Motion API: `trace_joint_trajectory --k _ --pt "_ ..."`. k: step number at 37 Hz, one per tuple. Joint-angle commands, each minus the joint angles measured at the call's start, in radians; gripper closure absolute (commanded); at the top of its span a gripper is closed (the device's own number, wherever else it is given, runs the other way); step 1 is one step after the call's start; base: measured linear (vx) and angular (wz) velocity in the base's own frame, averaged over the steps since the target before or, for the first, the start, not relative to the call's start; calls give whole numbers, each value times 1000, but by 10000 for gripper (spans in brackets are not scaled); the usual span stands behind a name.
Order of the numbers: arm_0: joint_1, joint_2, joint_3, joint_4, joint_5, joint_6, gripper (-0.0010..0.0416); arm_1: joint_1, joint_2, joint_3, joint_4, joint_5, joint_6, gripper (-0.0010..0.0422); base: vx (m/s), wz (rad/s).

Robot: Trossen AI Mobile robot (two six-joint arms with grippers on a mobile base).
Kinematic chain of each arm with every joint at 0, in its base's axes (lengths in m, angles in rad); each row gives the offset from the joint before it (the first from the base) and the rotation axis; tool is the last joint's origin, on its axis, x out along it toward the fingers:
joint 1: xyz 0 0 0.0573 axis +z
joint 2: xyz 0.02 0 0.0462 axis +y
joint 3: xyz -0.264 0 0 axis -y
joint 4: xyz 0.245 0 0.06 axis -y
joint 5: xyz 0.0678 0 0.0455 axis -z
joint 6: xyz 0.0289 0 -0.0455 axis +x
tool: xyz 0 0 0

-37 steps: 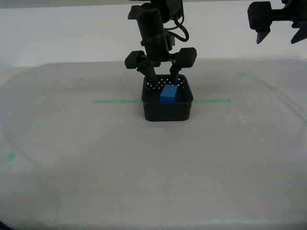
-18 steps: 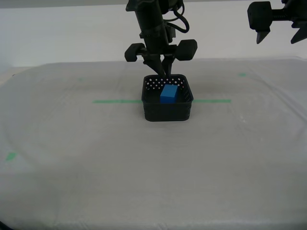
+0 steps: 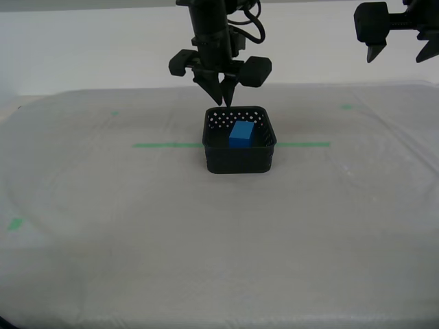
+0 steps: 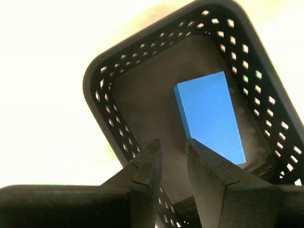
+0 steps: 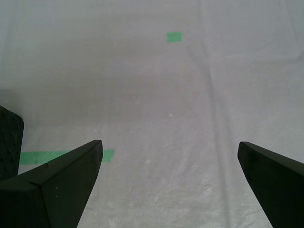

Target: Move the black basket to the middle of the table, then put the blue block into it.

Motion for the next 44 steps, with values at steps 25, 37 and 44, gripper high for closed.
trace_joint_trajectory --k 25,37,44 --pt "0 0 0 1 -1 0 7 168 -147 -2 -8 -4 45 233 0 0" --pt "0 0 0 1 -1 0 7 245 -165 -3 -24 -4 74 199 0 0" --pt "0 0 0 1 -1 0 7 286 -165 -4 -33 -4 85 190 0 0"
